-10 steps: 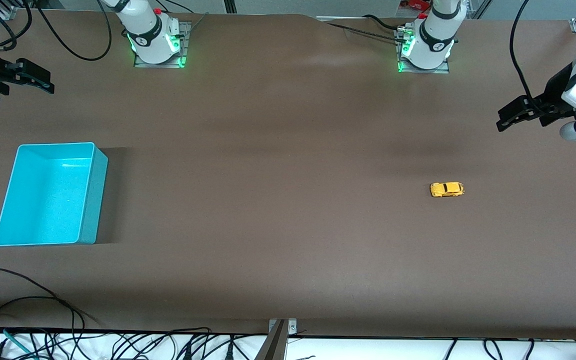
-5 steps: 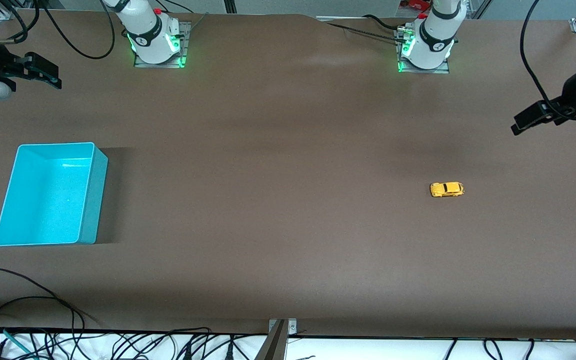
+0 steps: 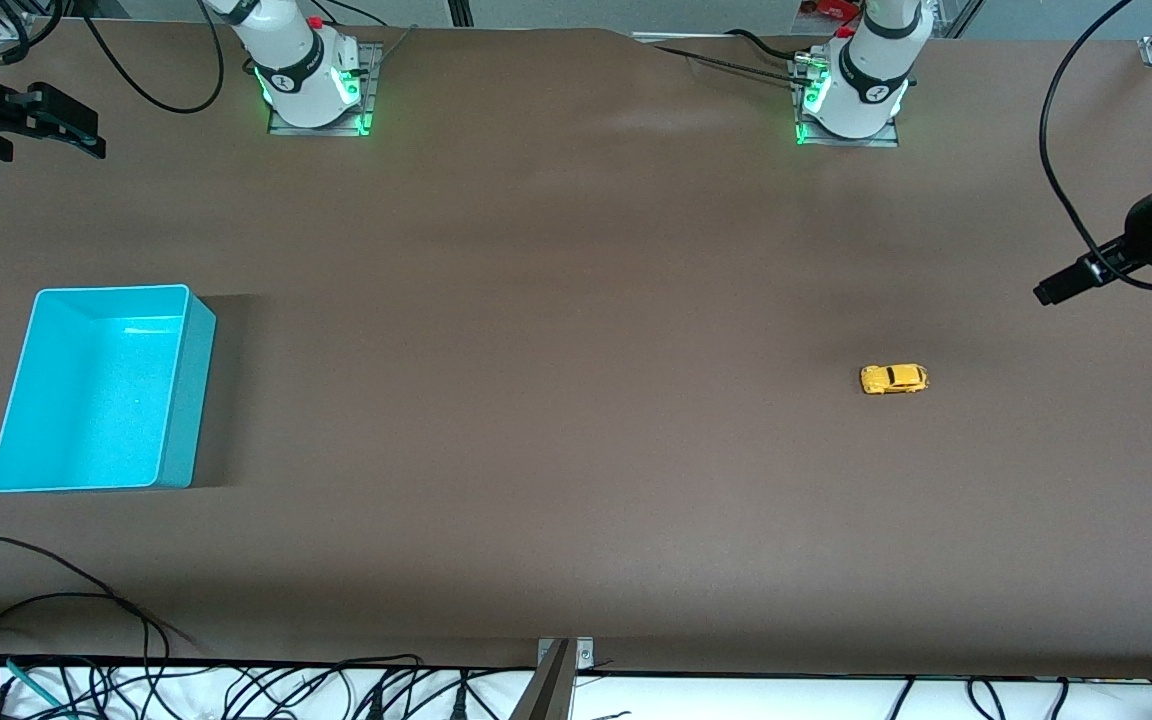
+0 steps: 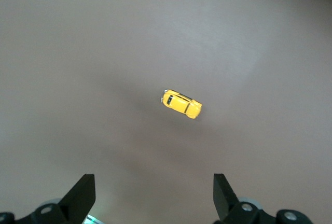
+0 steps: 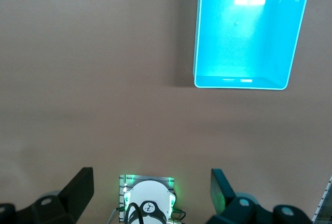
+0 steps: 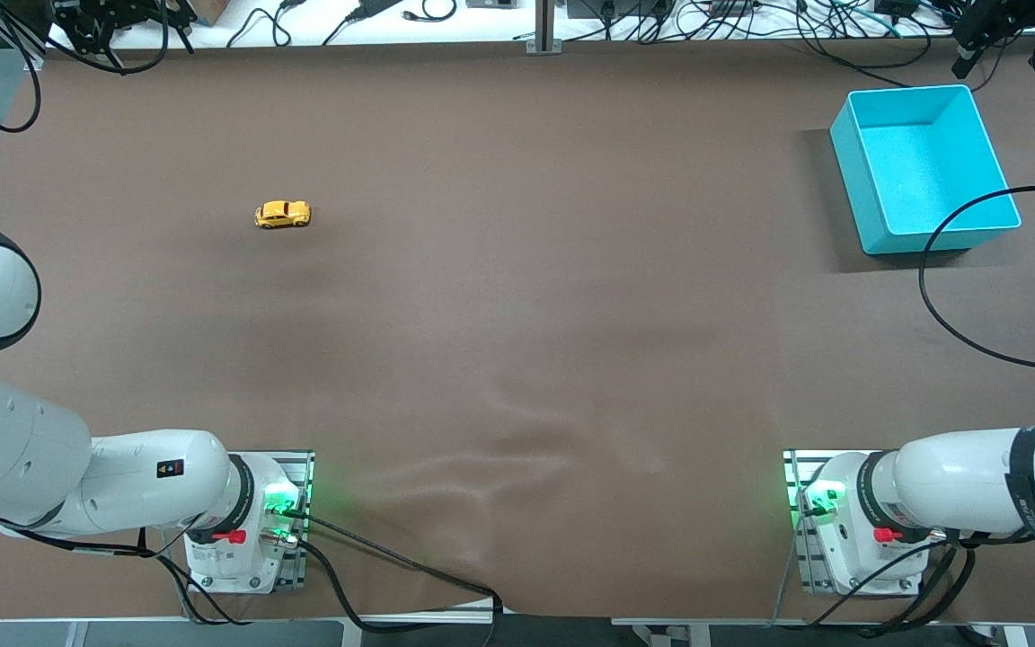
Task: Wind up and store yellow beetle car
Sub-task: 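Move the left gripper down over the yellow beetle car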
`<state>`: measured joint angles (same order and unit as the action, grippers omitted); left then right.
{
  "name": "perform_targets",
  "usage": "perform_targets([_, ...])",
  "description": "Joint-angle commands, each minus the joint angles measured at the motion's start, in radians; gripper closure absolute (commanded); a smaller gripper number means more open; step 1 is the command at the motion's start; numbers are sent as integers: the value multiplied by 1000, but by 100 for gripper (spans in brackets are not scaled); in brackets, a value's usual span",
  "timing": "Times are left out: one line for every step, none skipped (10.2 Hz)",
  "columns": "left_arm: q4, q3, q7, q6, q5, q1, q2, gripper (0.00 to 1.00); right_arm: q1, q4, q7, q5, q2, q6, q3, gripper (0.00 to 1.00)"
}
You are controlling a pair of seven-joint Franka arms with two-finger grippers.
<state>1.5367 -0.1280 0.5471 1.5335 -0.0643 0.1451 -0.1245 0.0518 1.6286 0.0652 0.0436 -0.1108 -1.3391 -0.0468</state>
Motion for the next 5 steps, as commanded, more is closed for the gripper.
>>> perform_targets([-33, -4, 139, -1, -28, 14, -56, 0, 0, -10, -12, 10, -10, 23, -5, 0])
perform_targets([-33, -4, 221, 8, -23, 33, -81, 0, 0, -10, -12, 9, -12, 23, -7, 0])
perform_targets([-24, -4, 284, 78, -17, 48, -101, 0, 0, -10, -12, 10, -15, 32, -7, 0])
perform_targets([14, -4, 336, 136, 0, 57, -99, 0, 0, -10, -22, 10, -20, 34, -5, 0])
perform_targets([61, -2, 374, 186, 15, 70, -89, 0, 0, -10, -36, 10, -27, 40, -5, 0])
